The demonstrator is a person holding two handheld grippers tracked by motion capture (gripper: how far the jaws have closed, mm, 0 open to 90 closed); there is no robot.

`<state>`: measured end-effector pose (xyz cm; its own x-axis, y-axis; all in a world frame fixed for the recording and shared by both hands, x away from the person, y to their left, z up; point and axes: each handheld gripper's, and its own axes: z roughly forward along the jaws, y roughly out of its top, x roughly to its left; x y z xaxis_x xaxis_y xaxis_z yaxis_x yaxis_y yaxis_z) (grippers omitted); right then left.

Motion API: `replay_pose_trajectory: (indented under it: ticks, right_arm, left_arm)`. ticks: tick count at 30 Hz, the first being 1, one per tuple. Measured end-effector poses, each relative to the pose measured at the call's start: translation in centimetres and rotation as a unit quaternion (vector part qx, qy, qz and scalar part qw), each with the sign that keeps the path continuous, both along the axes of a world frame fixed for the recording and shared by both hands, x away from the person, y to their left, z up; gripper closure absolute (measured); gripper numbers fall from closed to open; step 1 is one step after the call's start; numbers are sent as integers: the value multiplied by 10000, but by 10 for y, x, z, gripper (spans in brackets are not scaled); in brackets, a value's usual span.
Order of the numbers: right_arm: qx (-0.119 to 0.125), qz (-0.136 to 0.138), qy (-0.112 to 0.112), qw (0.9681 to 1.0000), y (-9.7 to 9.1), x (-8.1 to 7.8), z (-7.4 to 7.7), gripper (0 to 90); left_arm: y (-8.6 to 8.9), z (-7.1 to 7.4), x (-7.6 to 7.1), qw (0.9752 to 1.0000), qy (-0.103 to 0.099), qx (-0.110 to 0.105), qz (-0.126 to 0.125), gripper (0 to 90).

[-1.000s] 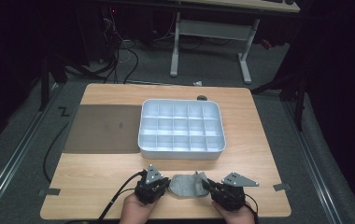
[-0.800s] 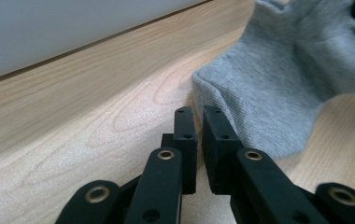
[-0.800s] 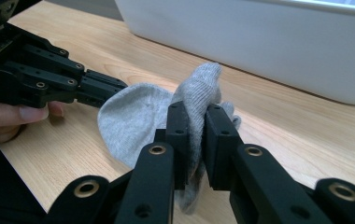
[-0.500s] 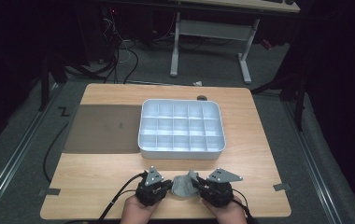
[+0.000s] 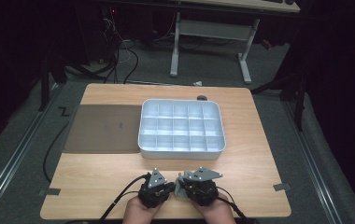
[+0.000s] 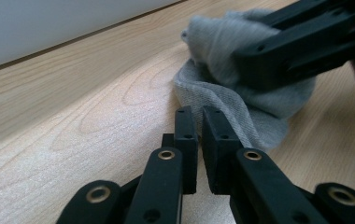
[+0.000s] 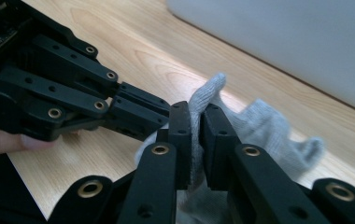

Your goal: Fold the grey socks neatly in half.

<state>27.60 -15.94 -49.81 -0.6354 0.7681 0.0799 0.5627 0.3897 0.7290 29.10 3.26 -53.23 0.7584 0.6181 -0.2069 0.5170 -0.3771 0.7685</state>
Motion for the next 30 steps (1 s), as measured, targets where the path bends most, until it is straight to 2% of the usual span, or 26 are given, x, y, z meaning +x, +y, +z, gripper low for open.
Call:
replay_pose_trajectory:
  ticks: [3,4,5,6,8,9,11,13,16,17,19,20,21,22,26,27,30]
  right_arm:
    - [-11,-12,61,10000,4,1,-4,799]
    - [80,66,75,9999,5,1,-4,758]
    - [80,66,75,9999,5,1,-4,758]
    - [102,65,-48,9999,3,-3,3,716]
    - [106,58,-134,9998,2,-5,7,692]
    - [110,-66,-339,9993,-6,-10,19,655]
    - [120,-124,-392,9991,-9,-11,23,630]
    - [79,-340,-487,9982,-25,-18,28,590]
    - [60,-400,-366,9985,-32,-20,21,585]
    - [-21,-453,-274,9986,-35,-21,12,604]
    - [-34,-457,-228,9987,-36,-21,9,634]
    - [-85,-401,-187,9990,-35,-20,2,830]
    - [-85,-401,-187,9990,-35,-20,2,830]
    - [-82,-386,-227,9990,-33,-18,1,888]
    - [-49,-281,-299,9991,-23,-15,5,889]
    - [20,-190,-389,9991,-15,-14,9,889]
    - [165,-121,-398,9990,-10,-14,13,889]
  left_arm:
    - [0,0,0,10000,-18,13,3,851]
    - [1,0,0,10000,-17,13,4,850]
    - [1,0,0,10000,-14,14,6,850]
    - [2,0,0,10000,-20,8,14,849]
    - [2,0,0,10000,-17,9,21,849]
    - [2,0,0,10000,-7,15,18,849]
    - [2,-1,0,10000,-13,10,29,848]
    - [1,-1,0,10000,-21,10,40,847]
    - [2,-1,0,10000,-19,11,43,847]
    - [1,-1,0,10000,-23,4,55,847]
    - [1,-1,-1,10000,-20,2,56,847]
    - [1,-1,-1,10000,-20,12,39,847]
    - [1,-1,-1,10000,-20,12,39,847]
    - [0,-1,-1,10000,-18,11,36,847]
    - [0,-1,-1,10000,-12,-1,44,847]
    - [0,-1,-1,10000,-10,-7,47,847]
    - [0,-2,0,10000,-11,-2,44,848]
